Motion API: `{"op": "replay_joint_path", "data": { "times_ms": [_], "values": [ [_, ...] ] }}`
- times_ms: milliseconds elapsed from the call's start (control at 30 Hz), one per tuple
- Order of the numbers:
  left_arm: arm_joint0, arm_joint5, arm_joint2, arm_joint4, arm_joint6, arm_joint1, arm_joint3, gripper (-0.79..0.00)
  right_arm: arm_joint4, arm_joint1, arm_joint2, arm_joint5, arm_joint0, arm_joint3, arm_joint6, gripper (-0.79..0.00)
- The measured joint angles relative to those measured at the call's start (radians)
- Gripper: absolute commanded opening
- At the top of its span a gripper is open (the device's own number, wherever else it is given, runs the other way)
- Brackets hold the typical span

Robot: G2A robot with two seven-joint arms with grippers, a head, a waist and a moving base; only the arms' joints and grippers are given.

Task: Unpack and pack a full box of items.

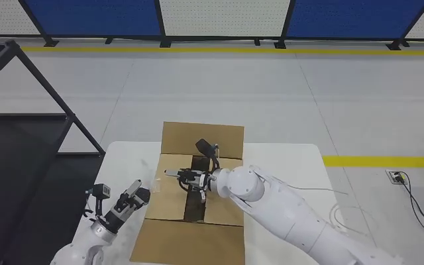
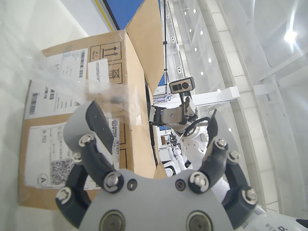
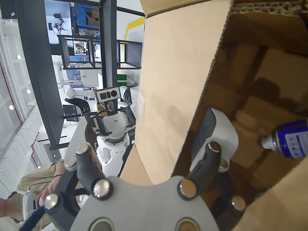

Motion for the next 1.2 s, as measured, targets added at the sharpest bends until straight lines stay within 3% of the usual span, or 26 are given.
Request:
{"op": "replay_joint_path", "data": {
  "times_ms": [533,900,1200],
  "values": [
    [0.016,-0.019,0.012,0.013,0.009,-0.009,-0.010,0.000,-0.088,-0.001,0.093,0.020,-0.058,-0.026,0.029,0.000],
    [0.102,-0.108,-0.092,-0.104,0.015,-0.005,-0.032,0.000,-0.142,-0.002,0.147,0.037,-0.097,-0.054,0.055,0.000],
    [0.146,-0.120,-0.191,-0.187,0.026,-0.001,-0.011,0.000,-0.171,-0.011,0.176,0.027,-0.115,-0.073,0.095,0.000]
  ]
}}
